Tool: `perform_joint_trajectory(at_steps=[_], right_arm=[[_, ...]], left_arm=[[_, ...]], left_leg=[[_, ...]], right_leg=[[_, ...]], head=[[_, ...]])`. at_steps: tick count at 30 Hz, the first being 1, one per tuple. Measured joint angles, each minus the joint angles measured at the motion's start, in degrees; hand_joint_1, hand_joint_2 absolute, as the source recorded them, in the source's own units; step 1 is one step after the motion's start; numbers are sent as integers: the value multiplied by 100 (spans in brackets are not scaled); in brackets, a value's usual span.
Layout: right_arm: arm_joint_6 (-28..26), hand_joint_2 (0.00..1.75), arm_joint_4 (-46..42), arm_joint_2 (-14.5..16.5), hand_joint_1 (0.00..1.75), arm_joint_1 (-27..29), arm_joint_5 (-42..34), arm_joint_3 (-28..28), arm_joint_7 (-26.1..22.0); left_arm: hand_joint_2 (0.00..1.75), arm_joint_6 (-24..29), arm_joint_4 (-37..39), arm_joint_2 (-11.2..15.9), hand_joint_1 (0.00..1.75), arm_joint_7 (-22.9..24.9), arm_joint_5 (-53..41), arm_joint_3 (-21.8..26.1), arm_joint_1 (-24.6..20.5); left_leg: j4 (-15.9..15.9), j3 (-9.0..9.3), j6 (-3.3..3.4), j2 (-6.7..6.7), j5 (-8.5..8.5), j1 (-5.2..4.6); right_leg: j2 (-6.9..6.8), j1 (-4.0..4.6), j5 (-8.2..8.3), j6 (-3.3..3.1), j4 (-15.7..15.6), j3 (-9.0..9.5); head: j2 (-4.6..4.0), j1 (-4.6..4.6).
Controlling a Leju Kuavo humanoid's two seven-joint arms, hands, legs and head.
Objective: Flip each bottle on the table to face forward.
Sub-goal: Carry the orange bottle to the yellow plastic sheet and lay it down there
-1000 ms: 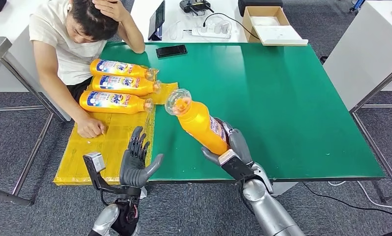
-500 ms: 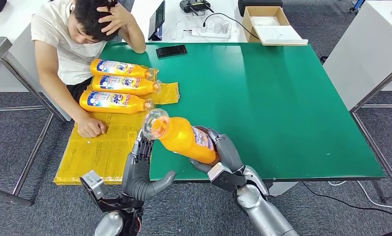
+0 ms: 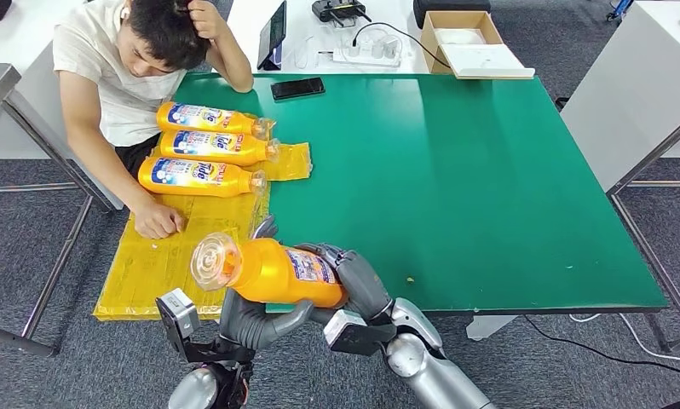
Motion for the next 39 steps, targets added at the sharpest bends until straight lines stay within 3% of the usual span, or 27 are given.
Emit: perform_joint_trajectory(at_steps=[12, 14, 16, 18, 19, 22, 30, 36, 39], right_arm=[[-37, 175, 0, 40, 175, 0, 145, 175, 0], [-43, 175, 0, 57, 166, -1, 150, 233, -2], [-38, 175, 3, 67, 89, -3, 118, 284, -8], [-33, 175, 19, 79, 10, -5, 66, 328, -14], [-33, 175, 33, 86, 1, -5, 47, 349, -18], [-39, 175, 90, 103, 0, -2, 24, 420, -52], [-179, 175, 228, 129, 0, -2, 27, 511, -125], [-498, 175, 298, 167, 0, 1, 205, 544, -125], [-968, 44, 314, 187, 0, 22, 544, 556, -116]], left_arm=[[175, -155, 138, -60, 4, 232, 473, 14, -62], [175, -268, 172, -70, 88, 256, 634, 23, -85], [175, -376, 193, -85, 171, 239, 806, 34, -91], [175, -417, 199, -105, 175, 149, 933, 53, -89], [175, -408, 193, -121, 175, 99, 986, 72, -88], [175, -452, 131, -176, 175, 61, 1250, 160, -83], [175, -1164, 76, -190, 175, 411, 2116, 435, -61], [175, -1245, 77, -190, 175, 456, 2195, 541, -29], [175, -1145, 86, -190, 175, 480, 2216, 598, -14]], left_leg=[[0, 0, 0, 0, 0, 1], [0, 0, 0, 0, 0, 1], [0, 0, 0, 0, 0, 1], [0, -1, 0, 0, 0, 1], [0, -1, 0, 0, 0, 1], [0, -1, 0, 0, 0, 1], [0, -1, 0, 0, 0, 1], [0, -1, 0, 1, 0, 1], [0, -1, 0, 0, 0, 1]], right_leg=[[0, 1, 0, 0, 0, 0], [0, 1, 0, 0, 0, 0], [0, 1, 0, 0, 0, 0], [0, 0, 0, 0, 1, 0], [0, 0, 0, 0, 1, 0], [0, 0, 0, 0, 0, 0], [0, 1, 0, 0, 0, -1], [0, 1, 0, 0, 0, -1], [0, 1, 0, 0, 0, -1]], head=[[1, -1], [1, -1], [1, 0], [0, 0], [0, 0], [2, 0], [1, -1], [1, -1], [2, -1]])
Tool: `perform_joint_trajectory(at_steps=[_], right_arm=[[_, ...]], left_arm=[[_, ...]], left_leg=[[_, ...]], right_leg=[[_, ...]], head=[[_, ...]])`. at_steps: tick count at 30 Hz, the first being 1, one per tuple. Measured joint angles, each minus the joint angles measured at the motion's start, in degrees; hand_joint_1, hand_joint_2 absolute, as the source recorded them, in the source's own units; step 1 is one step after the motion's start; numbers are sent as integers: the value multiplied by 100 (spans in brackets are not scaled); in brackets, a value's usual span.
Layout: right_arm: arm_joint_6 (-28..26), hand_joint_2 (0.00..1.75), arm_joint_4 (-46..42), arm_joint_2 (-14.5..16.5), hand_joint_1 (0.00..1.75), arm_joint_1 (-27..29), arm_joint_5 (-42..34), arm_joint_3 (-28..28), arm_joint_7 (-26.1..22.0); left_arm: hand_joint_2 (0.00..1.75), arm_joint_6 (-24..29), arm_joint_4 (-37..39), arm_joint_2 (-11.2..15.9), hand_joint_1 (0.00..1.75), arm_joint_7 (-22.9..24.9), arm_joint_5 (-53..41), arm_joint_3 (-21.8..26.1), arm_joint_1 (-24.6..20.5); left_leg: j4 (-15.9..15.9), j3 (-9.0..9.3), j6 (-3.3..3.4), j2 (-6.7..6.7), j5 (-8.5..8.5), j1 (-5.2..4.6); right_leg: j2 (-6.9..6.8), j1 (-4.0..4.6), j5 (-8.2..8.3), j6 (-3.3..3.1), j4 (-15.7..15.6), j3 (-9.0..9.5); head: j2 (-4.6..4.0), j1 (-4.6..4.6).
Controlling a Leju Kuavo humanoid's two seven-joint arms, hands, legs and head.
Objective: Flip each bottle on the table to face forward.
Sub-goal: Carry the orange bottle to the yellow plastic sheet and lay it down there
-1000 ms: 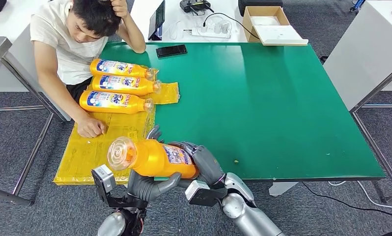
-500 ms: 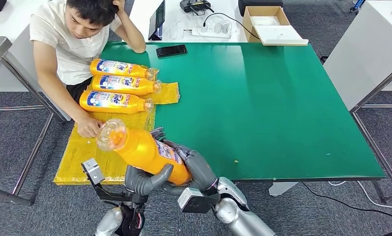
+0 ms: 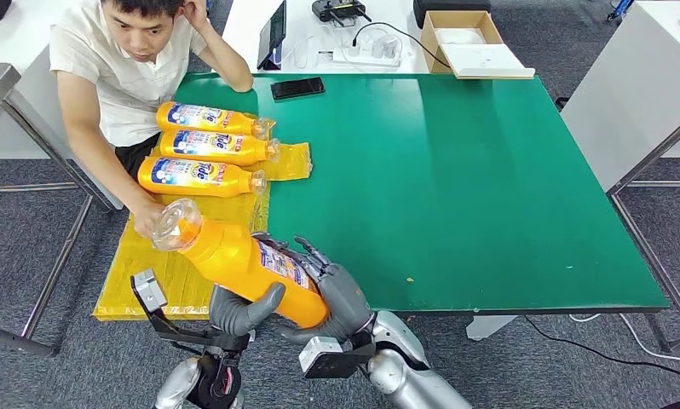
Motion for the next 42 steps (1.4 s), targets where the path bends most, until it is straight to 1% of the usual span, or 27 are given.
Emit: perform_joint_trajectory(at_steps=[1, 4, 6, 8, 10, 12, 15, 17, 19, 21, 24, 25, 27, 31, 33, 35, 37, 39, 42], right_arm=[[-178, 0, 0, 5, 0, 15, 120, 3, 2], [-849, 0, -43, 13, 0, 99, 450, 3, -31], [-1456, 87, -173, 14, 0, 200, 651, 2, -132], [-2055, 175, -408, 10, 0, 326, 960, 1, -241], [-2354, 175, -675, 4, 0, 427, 1342, -28, -297], [-2385, 175, -920, 10, 0, 520, 1580, -105, -312], [-2388, 175, -1194, 19, 0, 648, 1611, -313, -320], [-2388, 175, -1280, 19, 0, 691, 1555, -471, -354], [-2389, 87, -1339, 31, 0, 739, 1554, -632, -417], [-2389, 0, -1369, 48, 0, 781, 1538, -772, -469], [-2389, 0, -1374, 58, 0, 801, 1423, -857, -487], [-2389, 0, -1374, 61, 0, 801, 1400, -868, -487], [-2389, 0, -1374, 66, 0, 805, 1383, -882, -487], [-2389, 0, -1374, 66, 0, 809, 1372, -913, -486], [-2389, 0, -1374, 66, 0, 809, 1336, -919, -469], [-2389, 0, -1373, 66, 0, 804, 1273, -914, -432], [-2389, 0, -1371, 67, 0, 795, 1211, -898, -402], [-2388, 0, -1364, 73, 0, 788, 1145, -865, -387], [-2387, 0, -1340, 96, 0, 778, 1069, -821, -380]], left_arm=[[175, 63, 11, 0, 175, 18, 0, 25, 1], [175, 452, 97, 4, 175, 40, -241, 113, -23], [175, 1059, 237, 38, 175, -86, -772, 212, -78], [175, 1839, 426, 95, 175, -395, -1663, 318, -166], [175, 2431, 596, 142, 175, -625, -2455, 392, -278], [175, 2883, 785, 190, 175, -659, -3040, 482, -397], [175, 3748, 1172, 303, 175, -657, -4300, 665, -602], [175, 4030, 1391, 366, 175, -626, -4880, 792, -712], [175, 4158, 1565, 420, 175, -556, -5312, 892, -778], [175, 4361, 1714, 469, 175, -408, -6150, 1001, -834], [175, 4612, 1943, 519, 175, -130, -7994, 1230, -975], [175, 4634, 2012, 532, 175, -74, -8353, 1293, -1015], [175, 4648, 2109, 549, 175, -19, -8532, 1376, -1062], [175, 4670, 2232, 566, 175, 39, -8516, 1474, -1117], [175, 4645, 2315, 582, 175, 246, -8844, 1491, -1168], [175, 4484, 2519, 624, 175, 635, -9381, 1478, -1315], [175, 4188, 2832, 685, 175, 950, -9664, 1449, -1536], [175, 3901, 3208, 745, 175, 1103, -9654, 1430, -1786], [175, 3628, 3783, 824, 175, 1234, -9616, 1425, -2150]], left_leg=[[0, 0, 0, 0, 0, 0], [0, 0, 0, 0, 0, 0], [0, 0, 0, 3, -1, 0], [0, -1, -1, 4, 0, 1], [0, -3, -1, 1, 1, 2], [0, -3, -1, 2, 2, 3], [0, -2, -1, 4, 3, 3], [0, -2, 0, 2, 4, 2], [0, -2, 0, 3, 5, 2], [0, -2, 0, 6, 5, 1], [0, -2, 0, 0, 4, 1], [0, -2, 0, 1, 4, 1], [0, -2, -1, 7, 3, 1], [0, -2, -1, 4, 3, 2], [0, -2, -1, 3, 4, 2], [0, -2, 0, 2, 5, 2], [0, -2, 0, 3, 6, 2], [0, -2, -2, 6, 7, 2], [0, -1, -4, 5, 10, 2]], right_leg=[[0, 0, 0, 0, 0, 0], [0, 0, 0, 0, 0, 0], [1, 0, 0, 0, 0, -3], [1, 1, 0, 0, 0, -7], [0, 2, 0, -1, 1, -7], [0, 2, 0, -1, 1, -6], [1, 2, 1, -1, 1, -5], [0, 1, 1, -1, 1, -3], [0, 1, 1, 0, 2, -2], [1, 0, 2, 0, 2, -3], [0, 0, 1, 0, 1, -3], [0, 0, 1, 0, 1, -4], [2, 1, 1, -1, 2, -5], [2, 1, 1, -1, 1, -6], [1, 1, 1, -1, 2, -6], [1, 1, 1, -1, 2, -5], [1, 1, 2, -1, 2, -5], [1, 1, 3, -1, 3, -5], [1, 1, 4, -1, 5, -4]], head=[[0, 1], [0, 2], [-2, -1], [-1, -3], [-1, -1], [-1, 0], [-1, -1], [0, 1], [0, 1], [0, 1], [-1, 1], [-1, 1], [-1, 0], [0, 2], [-1, 2], [-1, 2], [0, 1], [0, 0], [-1, 1]])
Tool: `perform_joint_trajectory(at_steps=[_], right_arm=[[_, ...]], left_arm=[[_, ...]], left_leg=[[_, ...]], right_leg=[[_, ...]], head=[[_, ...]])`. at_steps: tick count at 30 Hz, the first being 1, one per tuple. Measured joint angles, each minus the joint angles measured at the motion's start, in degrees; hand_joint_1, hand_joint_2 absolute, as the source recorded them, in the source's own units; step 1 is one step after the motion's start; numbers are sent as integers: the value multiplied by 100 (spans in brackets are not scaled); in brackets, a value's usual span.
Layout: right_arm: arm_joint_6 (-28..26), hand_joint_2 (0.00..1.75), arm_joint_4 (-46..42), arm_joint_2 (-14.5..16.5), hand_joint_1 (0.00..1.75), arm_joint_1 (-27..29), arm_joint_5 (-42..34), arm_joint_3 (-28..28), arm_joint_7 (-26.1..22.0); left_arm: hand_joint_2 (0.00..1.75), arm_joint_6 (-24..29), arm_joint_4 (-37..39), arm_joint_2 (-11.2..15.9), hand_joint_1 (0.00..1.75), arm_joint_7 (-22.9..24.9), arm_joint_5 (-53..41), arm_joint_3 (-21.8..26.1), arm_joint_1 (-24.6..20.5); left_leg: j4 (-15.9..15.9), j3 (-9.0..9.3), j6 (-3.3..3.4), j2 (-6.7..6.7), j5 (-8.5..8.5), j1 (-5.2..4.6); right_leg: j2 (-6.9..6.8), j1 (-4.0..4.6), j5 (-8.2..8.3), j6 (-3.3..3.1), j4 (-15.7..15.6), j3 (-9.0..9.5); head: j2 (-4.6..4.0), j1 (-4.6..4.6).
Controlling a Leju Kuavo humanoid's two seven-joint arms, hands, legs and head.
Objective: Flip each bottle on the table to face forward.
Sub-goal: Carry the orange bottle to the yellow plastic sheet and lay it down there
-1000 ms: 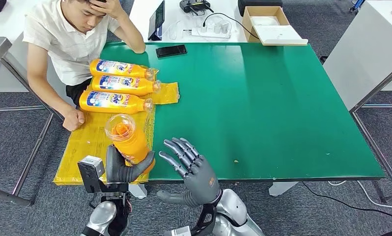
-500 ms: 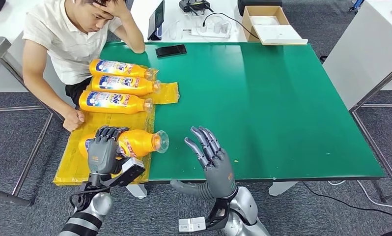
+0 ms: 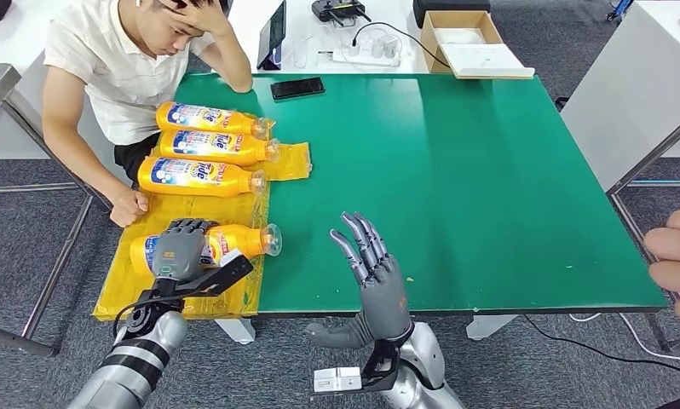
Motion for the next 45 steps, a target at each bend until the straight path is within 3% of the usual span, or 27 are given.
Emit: perform_joint_trajectory(at_steps=[8, 12, 13, 16, 17, 19, 23, 26, 41, 45], right_arm=[[6, 0, 141, 16, 0, -75, -100, 39, -7], [9, 0, 246, 19, 0, -93, -144, 41, -31], [8, 0, 266, 19, 0, -94, -146, 41, -33], [7, 0, 314, 20, 0, -95, -155, 42, -34], [8, 0, 329, 21, 0, -95, -162, 43, -37], [9, 0, 364, 25, 0, -98, -190, 43, -74], [7, 0, 476, 33, 0, -145, -322, 42, -217], [5, 0, 562, 47, 0, -186, -402, 40, -245], [4, 0, 728, 64, 0, -198, -432, 40, -248], [4, 0, 753, 71, 0, -200, -471, 40, -264]], left_arm=[[175, -1156, 1076, 191, 175, -49, 16, -146, -843], [175, -1356, 1258, 236, 168, -263, 239, -154, -994], [175, -1365, 1289, 242, 144, -275, 250, -154, -1013], [175, -1384, 1350, 258, 34, -296, 272, -156, -1049], [175, -1401, 1364, 262, 14, -334, 311, -157, -1058], [175, -1531, 1376, 273, 1, -552, 541, -155, -1067], [175, -2300, 1279, 321, 0, -1218, 1289, -166, -997], [175, -2653, 1107, 381, 0, -1321, 1464, -239, -914], [175, -2766, 714, 474, 0, -1231, 1577, -474, -736], [175, -2976, 504, 481, 0, -1516, 2212, -514, -579]], left_leg=[[0, 9, -1, -9, 0, 0], [-1, 18, -5, -10, 4, -1], [-1, 20, -7, -10, 6, -1], [-1, 24, -10, -9, 11, 0], [-1, 25, -10, -9, 12, 0], [-1, 26, -10, -8, 13, 0], [-1, 24, -12, -15, 16, 0], [-1, 23, -12, -19, 15, 0], [-1, 22, -12, -20, 14, 0], [-1, 21, -12, -18, 14, 0]], right_leg=[[-3, -2, -2, -1, 2, 13], [-3, -1, -2, -2, 2, 20], [-3, -1, -2, -2, 3, 21], [-3, -1, 0, -3, 7, 23], [-3, -1, 0, -3, 8, 24], [-3, -1, 1, -3, 10, 24], [-3, -1, 1, -4, 12, 25], [-4, -2, 0, -4, 12, 25], [-3, -1, 0, -4, 11, 23], [-3, -1, 0, -4, 11, 23]], head=[[0, 0], [-1, 0], [-1, 0], [1, 1], [1, 1], [1, -1], [0, -1], [1, 1], [0, 1], [0, 1]])
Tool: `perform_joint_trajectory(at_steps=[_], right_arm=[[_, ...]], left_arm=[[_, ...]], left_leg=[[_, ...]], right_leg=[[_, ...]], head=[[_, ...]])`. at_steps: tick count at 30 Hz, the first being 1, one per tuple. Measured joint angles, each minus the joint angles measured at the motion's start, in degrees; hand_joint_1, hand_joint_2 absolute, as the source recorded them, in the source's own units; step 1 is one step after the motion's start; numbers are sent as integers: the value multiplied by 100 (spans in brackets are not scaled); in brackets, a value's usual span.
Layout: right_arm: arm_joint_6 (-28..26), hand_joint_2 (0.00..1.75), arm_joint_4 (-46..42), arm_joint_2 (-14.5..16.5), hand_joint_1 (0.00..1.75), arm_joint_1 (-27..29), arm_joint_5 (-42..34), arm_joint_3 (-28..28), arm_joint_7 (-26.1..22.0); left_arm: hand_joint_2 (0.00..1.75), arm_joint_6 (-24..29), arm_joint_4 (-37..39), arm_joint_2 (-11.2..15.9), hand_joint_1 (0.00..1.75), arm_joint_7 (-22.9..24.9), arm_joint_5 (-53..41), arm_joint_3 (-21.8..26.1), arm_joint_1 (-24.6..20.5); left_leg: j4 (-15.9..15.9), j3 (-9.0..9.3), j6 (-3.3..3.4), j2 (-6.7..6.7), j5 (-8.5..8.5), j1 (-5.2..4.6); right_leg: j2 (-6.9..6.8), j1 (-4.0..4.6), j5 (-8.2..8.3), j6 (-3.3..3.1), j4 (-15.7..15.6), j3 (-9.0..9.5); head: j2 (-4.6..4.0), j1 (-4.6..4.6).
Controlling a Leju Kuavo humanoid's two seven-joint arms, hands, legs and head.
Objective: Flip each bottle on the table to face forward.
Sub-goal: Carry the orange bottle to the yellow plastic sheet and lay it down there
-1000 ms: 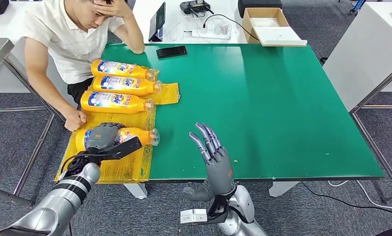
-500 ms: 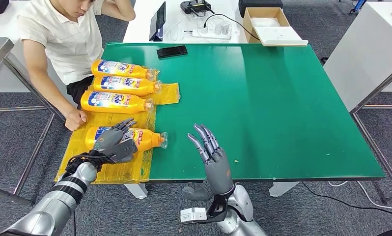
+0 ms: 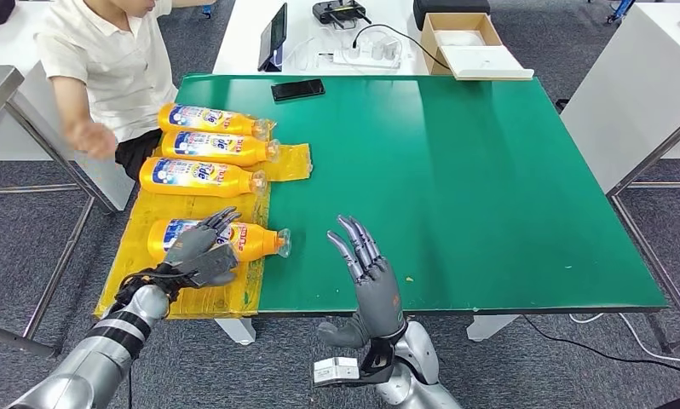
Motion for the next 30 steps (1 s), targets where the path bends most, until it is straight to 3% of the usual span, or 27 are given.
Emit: perform_joint_trajectory(at_steps=[7, 10, 13, 17, 22, 25, 27, 29, 30], right_arm=[[15, 0, 42, 40, 0, -2, -130, -2, -31], [21, 0, 41, 42, 0, 27, -201, -4, -32], [73, 0, -60, 39, 0, 133, -745, 3, -33], [347, 175, -655, 10, 0, 335, -2047, 24, -36], [991, 175, -1646, 71, 0, 677, -2863, -205, -36], [911, 175, -2123, 173, 0, 818, -2891, -456, -37], [677, 87, -2349, 236, 0, 883, -2887, -599, -37], [504, 87, -2495, 297, 0, 948, -2935, -723, -37], [470, 131, -2535, 327, 0, 982, -2972, -782, -36]], left_arm=[[175, -572, -1033, -59, 0, -833, 2101, 82, 838], [175, -616, -1718, -260, 0, -980, 3188, 310, 1218], [175, -901, -2491, -549, 0, -975, 4549, 605, 1549], [175, -1204, -3323, -798, 0, -903, 5415, 809, 1930], [175, -1095, -3984, -982, 0, -848, 5524, 866, 2359], [175, -870, -4368, -1080, 0, -902, 5398, 826, 2570], [175, -709, -4603, -1114, 0, -955, 5310, 745, 2686], [175, -600, -4799, -1126, 0, -992, 5270, 656, 2796], [175, -569, -4878, -1133, 0, -997, 5264, 623, 2849]], left_leg=[[0, -9, 0, 0, -2, -1], [0, -15, 1, -1, -3, -2], [0, -20, 2, -1, -4, -2], [0, -23, 1, 0, -6, -2], [0, -25, -1, 0, -7, 0], [0, -26, -1, 0, -7, 0], [0, -26, 0, 2, -7, -1], [0, -26, 0, 5, -7, -1], [0, -26, 0, 6, -8, -2]], right_leg=[[0, 0, -1, 0, -2, -13], [0, -1, -1, 0, -3, -19], [0, -1, -1, 0, -3, -20], [0, 0, -2, 1, -4, -25], [0, 1, -3, 0, -4, -30], [0, 1, -4, -1, -4, -32], [0, 0, -4, -1, -4, -31], [0, 0, -4, 0, -5, -31], [0, -1, -4, 0, -5, -31]], head=[[-1, 0], [0, -1], [0, 0], [0, -1], [0, -2], [0, 0], [1, 1], [1, 0], [1, 0]])
